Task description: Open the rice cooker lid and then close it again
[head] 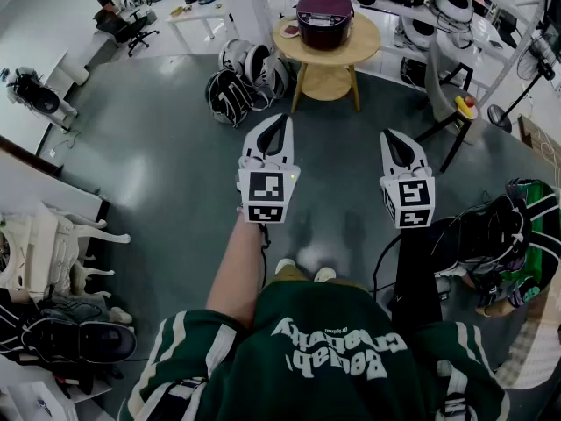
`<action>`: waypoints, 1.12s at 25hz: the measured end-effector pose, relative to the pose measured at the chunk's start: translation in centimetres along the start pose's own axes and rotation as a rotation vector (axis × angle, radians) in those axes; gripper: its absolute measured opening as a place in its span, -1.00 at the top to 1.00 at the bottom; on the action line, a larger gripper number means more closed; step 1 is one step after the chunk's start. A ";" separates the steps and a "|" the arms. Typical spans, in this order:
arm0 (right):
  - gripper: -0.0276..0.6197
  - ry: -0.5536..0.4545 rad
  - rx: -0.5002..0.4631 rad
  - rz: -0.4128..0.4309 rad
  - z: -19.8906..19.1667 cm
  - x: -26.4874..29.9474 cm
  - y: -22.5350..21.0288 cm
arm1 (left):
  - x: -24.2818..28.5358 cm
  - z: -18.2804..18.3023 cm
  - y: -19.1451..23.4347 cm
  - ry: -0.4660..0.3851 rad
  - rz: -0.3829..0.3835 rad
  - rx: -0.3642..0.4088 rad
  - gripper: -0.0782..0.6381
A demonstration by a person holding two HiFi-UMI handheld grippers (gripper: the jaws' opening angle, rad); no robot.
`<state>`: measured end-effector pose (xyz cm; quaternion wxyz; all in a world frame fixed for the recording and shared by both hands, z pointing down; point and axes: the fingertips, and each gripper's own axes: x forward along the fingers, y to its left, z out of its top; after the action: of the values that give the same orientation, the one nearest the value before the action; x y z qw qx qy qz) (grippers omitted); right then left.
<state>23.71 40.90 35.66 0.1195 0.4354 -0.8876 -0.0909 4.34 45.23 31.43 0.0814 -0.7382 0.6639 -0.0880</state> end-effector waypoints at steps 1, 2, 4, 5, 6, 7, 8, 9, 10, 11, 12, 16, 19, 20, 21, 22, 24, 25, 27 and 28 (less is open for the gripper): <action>0.91 -0.003 0.008 0.001 0.0 0.0 0.0 | 0.0 -0.1 0.1 0.000 0.002 0.000 0.78; 0.91 -0.006 0.013 0.002 0.0 0.0 0.1 | -0.1 -0.1 0.1 -0.001 0.004 0.000 0.78; 0.91 -0.007 0.013 0.004 0.0 0.0 0.2 | -0.2 -0.2 0.2 -0.002 0.006 -0.002 0.78; 0.90 -0.007 0.013 0.004 0.0 0.0 0.2 | -0.2 -0.2 0.1 -0.004 0.005 -0.003 0.78; 0.90 -0.010 0.019 -0.001 -0.1 -0.1 0.1 | -0.3 -0.1 -0.1 -0.006 0.002 -0.004 0.78; 0.90 -0.015 0.029 -0.011 -0.1 -0.3 -0.1 | -0.4 0.0 -0.3 -0.009 -0.001 -0.004 0.78; 0.90 -0.018 0.039 -0.025 -0.1 -0.4 -0.3 | -0.4 0.1 -0.5 -0.013 -0.004 -0.002 0.78; 0.90 -0.019 0.046 -0.038 -0.1 -0.5 -0.5 | -0.5 0.3 -0.6 -0.017 -0.005 0.000 0.78; 0.90 -0.019 0.050 -0.049 -0.1 -0.6 -0.6 | -0.6 0.5 -0.6 -0.021 -0.007 0.001 0.78; 0.90 -0.020 0.052 -0.055 -0.2 -0.6 -0.6 | -0.7 0.6 -0.7 -0.024 -0.009 -0.002 0.78; 0.84 -0.021 0.056 -0.056 -0.2 -0.7 -0.5 | -0.8 0.6 -0.7 -0.025 -0.013 -0.006 0.78; 0.68 -0.018 0.071 -0.050 -0.9 -0.7 -0.2 | -0.9 -0.1 -0.8 -0.021 -0.024 -0.020 0.66; 0.64 -0.014 0.081 -0.049 -1.3 -0.1 -0.1 | -0.4 -0.6 -0.3 -0.021 -0.025 -0.029 0.55; 0.64 -0.011 0.082 -0.046 -1.5 0.3 0.0 | -0.2 -0.8 -0.1 -0.020 -0.024 -0.031 0.55; 0.63 -0.007 0.082 -0.043 -1.7 0.6 0.2 | 0.0 -1.1 0.2 -0.017 -0.022 -0.032 0.55; 0.63 -0.004 0.084 -0.041 -1.8 1.0 0.2 | 0.4 -1.3 0.4 -0.013 -0.021 -0.034 0.55; 0.63 0.004 0.088 -0.039 -2.0 2.0 0.1 | 1.3 -1.7 1.0 -0.007 -0.021 -0.039 0.55; 0.63 0.008 0.089 -0.038 -2.0 2.7 0.0 | 1.9 -1.9 1.4 -0.004 -0.022 -0.040 0.55; 0.63 0.015 0.088 -0.037 -2.0 4.3 -0.2 | 3.2 -2.4 2.2 0.005 -0.023 -0.042 0.55; 0.63 0.017 0.088 -0.037 -2.0 5.1 -0.4 | 4.0 -2.7 2.6 0.009 -0.024 -0.043 0.55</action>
<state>21.53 36.48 38.15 0.1062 0.4573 -0.8815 -0.0502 1.64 41.01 33.50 0.0615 -0.7474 0.6569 -0.0779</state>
